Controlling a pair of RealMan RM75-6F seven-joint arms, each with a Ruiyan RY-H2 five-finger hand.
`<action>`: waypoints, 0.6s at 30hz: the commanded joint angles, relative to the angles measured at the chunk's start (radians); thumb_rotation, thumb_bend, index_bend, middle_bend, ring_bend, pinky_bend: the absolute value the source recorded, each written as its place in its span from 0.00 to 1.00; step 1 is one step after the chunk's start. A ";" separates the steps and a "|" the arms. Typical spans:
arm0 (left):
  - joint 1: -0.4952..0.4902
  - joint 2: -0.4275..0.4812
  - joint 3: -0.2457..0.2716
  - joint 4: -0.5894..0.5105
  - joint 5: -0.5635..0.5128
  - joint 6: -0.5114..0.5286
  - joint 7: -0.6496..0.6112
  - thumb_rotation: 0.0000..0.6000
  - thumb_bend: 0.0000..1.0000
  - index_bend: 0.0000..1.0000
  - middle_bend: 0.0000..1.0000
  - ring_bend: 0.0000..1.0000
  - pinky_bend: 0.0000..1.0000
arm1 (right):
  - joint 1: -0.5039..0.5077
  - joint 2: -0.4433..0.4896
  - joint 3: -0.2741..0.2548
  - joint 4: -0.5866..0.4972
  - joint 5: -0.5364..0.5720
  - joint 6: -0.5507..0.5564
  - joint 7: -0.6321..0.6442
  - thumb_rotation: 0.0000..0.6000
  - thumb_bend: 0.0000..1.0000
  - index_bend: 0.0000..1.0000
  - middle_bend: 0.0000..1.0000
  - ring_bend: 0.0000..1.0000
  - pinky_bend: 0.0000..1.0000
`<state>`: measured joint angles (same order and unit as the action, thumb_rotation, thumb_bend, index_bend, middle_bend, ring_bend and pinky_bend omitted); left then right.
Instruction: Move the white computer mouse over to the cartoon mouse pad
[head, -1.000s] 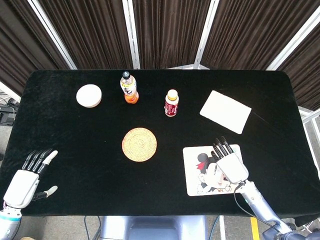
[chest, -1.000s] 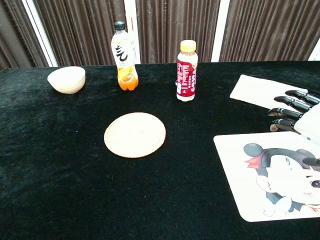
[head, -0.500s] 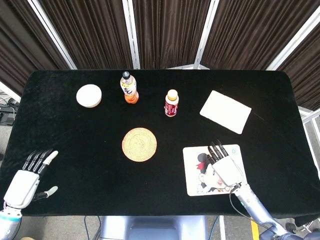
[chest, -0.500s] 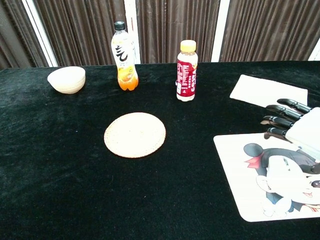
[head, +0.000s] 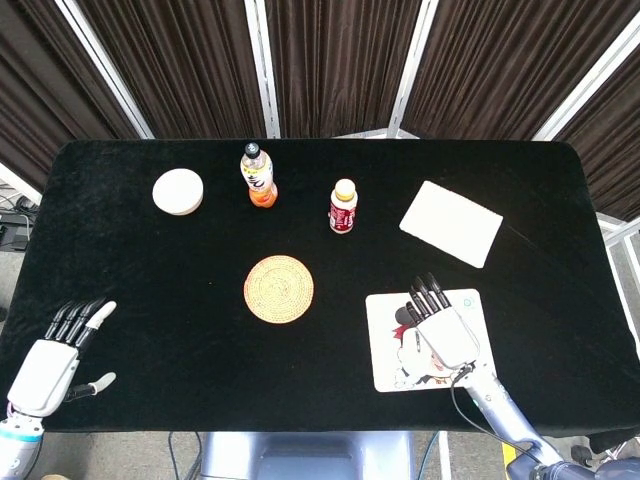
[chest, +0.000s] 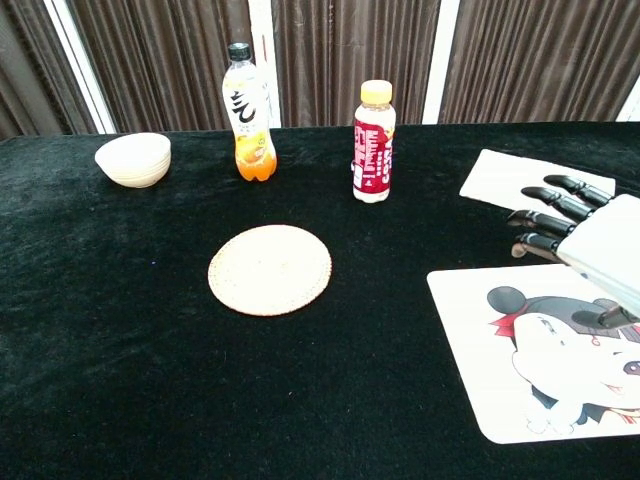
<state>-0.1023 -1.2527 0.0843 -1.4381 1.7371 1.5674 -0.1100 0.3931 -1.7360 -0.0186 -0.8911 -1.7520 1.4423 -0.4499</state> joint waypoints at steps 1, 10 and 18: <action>0.001 -0.001 -0.001 0.000 -0.003 -0.001 0.001 1.00 0.07 0.00 0.00 0.00 0.00 | -0.009 0.003 0.018 0.013 0.011 0.028 -0.007 1.00 0.00 0.28 0.14 0.00 0.00; 0.011 -0.016 -0.016 0.014 -0.023 0.011 0.048 1.00 0.07 0.00 0.00 0.00 0.00 | -0.125 0.096 0.069 -0.165 0.141 0.115 0.173 1.00 0.00 0.22 0.02 0.00 0.00; 0.029 -0.032 -0.024 0.043 -0.063 0.002 0.100 1.00 0.06 0.00 0.00 0.00 0.00 | -0.252 0.272 -0.014 -0.390 0.158 0.170 0.434 1.00 0.00 0.17 0.00 0.00 0.00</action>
<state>-0.0758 -1.2831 0.0607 -1.3968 1.6767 1.5714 -0.0126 0.1957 -1.5352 0.0053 -1.2110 -1.6003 1.5788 -0.0835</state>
